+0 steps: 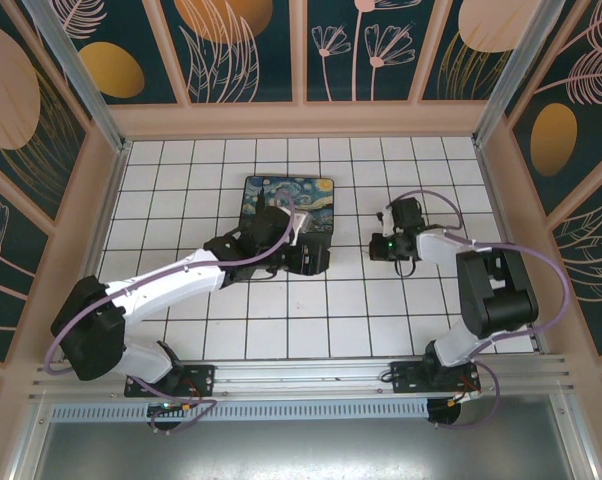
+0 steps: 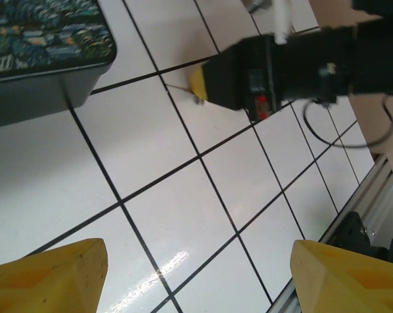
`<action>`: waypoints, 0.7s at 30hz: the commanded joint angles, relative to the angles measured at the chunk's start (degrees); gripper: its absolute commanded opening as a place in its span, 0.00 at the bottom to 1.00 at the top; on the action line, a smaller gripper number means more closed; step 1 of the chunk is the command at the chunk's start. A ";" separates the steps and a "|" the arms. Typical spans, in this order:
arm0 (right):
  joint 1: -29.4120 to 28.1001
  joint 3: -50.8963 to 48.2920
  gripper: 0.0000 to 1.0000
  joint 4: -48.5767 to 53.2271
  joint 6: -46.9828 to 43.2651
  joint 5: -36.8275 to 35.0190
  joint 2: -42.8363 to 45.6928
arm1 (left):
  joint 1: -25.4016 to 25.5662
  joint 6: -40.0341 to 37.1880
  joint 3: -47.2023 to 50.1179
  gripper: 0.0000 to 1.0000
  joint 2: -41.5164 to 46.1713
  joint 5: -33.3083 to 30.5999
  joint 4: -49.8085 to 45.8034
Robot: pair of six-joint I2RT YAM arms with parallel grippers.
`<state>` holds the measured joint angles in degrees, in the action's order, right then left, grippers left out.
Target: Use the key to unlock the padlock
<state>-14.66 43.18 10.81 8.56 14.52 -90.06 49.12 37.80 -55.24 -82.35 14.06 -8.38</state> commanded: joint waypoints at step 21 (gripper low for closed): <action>-5.96 -10.13 0.00 -1.61 9.86 -3.14 13.95 | -0.02 15.62 10.03 0.67 -9.70 2.28 27.72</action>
<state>-19.90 34.20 9.37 18.15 12.86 -77.14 49.12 53.49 -44.38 -91.68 18.24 17.91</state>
